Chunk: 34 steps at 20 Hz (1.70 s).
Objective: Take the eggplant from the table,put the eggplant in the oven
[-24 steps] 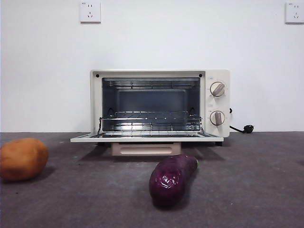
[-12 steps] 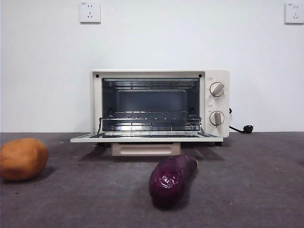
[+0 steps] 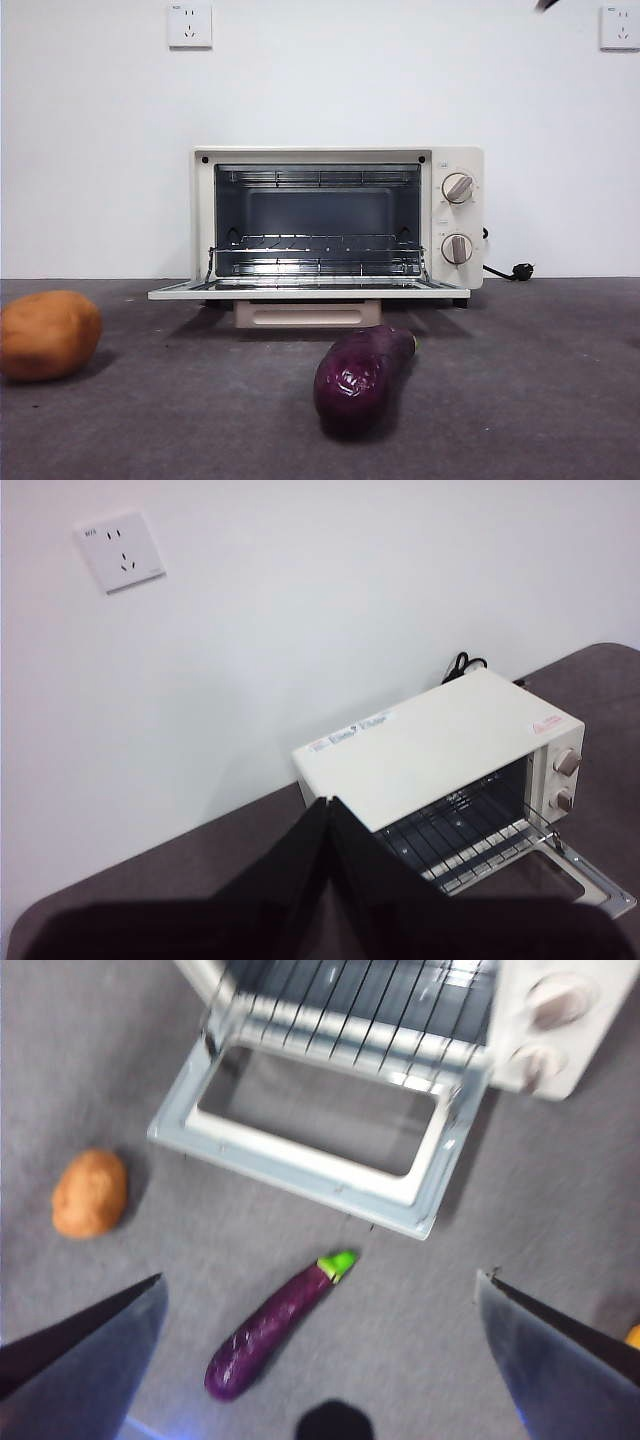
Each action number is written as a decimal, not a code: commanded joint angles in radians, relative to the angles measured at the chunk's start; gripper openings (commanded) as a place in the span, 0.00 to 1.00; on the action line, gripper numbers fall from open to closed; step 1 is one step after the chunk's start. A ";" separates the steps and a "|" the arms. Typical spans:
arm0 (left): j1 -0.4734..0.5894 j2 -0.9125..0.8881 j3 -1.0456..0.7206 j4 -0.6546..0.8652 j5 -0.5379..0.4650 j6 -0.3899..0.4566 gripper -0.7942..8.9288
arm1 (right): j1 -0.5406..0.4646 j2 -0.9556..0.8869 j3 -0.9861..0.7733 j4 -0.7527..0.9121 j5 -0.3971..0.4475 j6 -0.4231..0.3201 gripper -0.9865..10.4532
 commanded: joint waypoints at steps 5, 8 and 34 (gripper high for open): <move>0.002 -0.001 -0.004 -0.007 -0.003 0.012 0.08 | 0.076 0.148 -0.038 -0.052 0.023 0.031 0.59; -0.001 -0.001 -0.004 -0.007 -0.003 0.012 0.08 | 0.133 0.182 -0.152 0.031 0.023 0.094 0.59; -0.051 0.019 -0.004 -0.014 0.005 0.016 0.08 | 0.447 0.330 -0.562 0.417 0.107 0.529 0.57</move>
